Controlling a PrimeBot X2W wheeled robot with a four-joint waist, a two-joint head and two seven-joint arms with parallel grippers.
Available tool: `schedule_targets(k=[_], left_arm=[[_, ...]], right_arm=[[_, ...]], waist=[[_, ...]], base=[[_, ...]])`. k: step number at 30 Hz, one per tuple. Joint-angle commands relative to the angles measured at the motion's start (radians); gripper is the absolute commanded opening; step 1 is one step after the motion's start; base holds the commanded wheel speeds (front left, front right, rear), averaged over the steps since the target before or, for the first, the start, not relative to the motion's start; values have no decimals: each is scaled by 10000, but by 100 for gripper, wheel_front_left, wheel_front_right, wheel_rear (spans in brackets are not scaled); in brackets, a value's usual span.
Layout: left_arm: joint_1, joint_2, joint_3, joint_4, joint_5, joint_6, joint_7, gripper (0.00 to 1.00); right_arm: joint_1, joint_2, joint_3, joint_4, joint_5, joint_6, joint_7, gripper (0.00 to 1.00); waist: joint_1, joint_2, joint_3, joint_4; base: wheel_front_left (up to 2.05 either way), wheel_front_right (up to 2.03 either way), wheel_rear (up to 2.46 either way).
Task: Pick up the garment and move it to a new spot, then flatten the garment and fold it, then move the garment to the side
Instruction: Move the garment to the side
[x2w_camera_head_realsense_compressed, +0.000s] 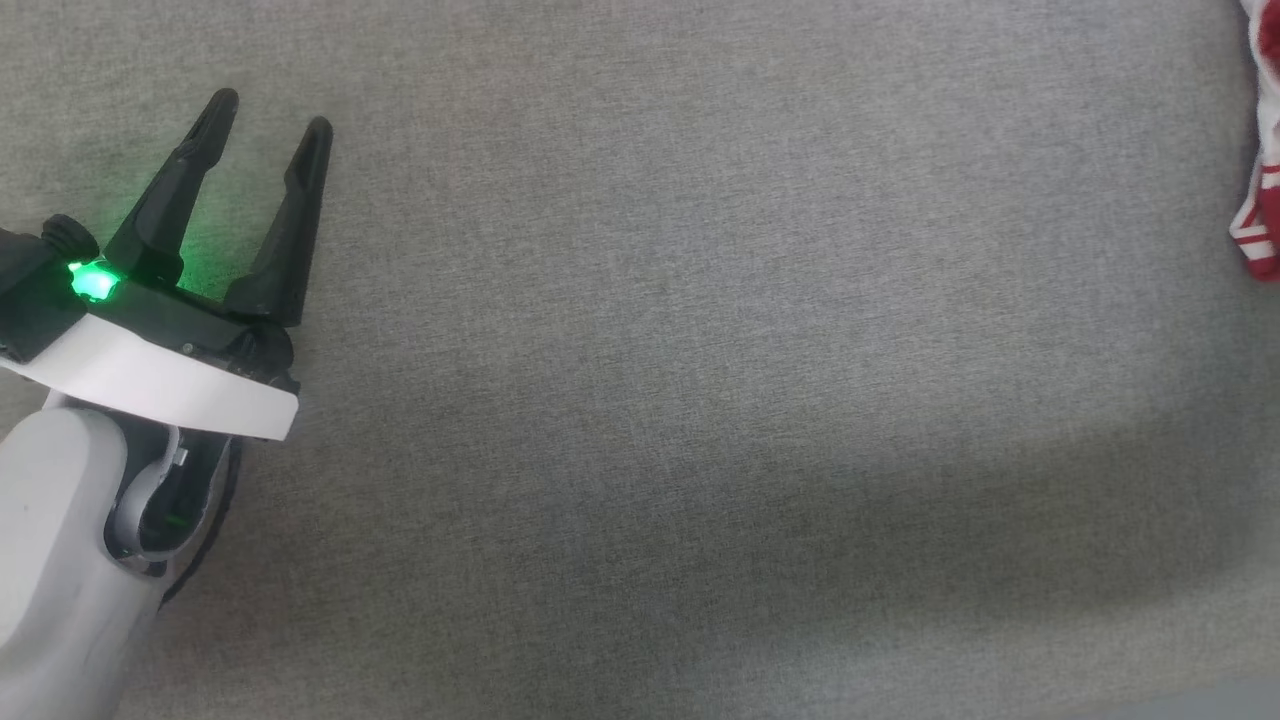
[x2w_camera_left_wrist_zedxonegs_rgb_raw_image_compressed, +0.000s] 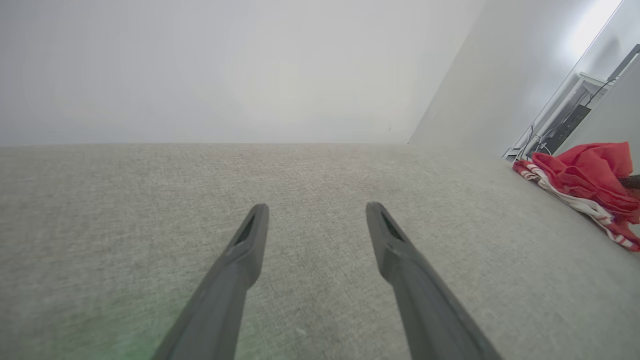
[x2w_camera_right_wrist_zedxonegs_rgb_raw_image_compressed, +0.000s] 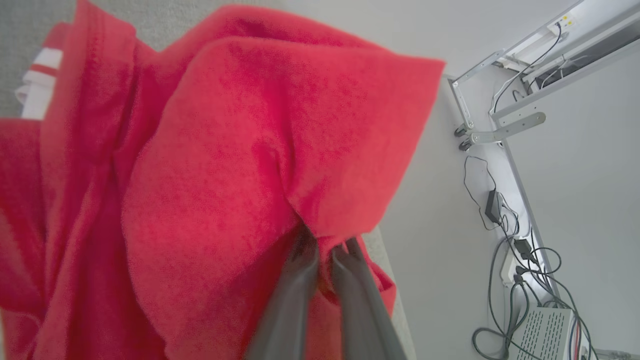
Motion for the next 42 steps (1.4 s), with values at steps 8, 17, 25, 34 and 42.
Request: schedule_targets(k=[8,17,25,34,42], left_arm=[[-13,55,183,37,-214,-25,-45,100],[440,-47,928,-190,-478,-25,-45,100],[1008,-279,1841,-381,-264,-25,-45,100],[1497,-364,2395,-242,29,-25,-45,100],[2117,-498,2884,-13,444,-25,-45,100]], right_arm=[[-641,146,-234,822,-230,-9,-521,69],[-1013,127,-247,1001,-152,-7,-705,100],[-1101,455,-33,1078,356,-7,-1118,100],[-908,1089,456,1164,772,-7,-2149,100],[-310,1766,1290,1265,1359,-7,-3435,100]], waist=[[0,0,3,67],[0,0,-353,-59],[0,0,-784,-67],[0,0,-1385,74],[0,0,-2078,326]], base=[[0,0,0],[0,0,0],[0,0,0],[0,0,0],[0,0,0]])
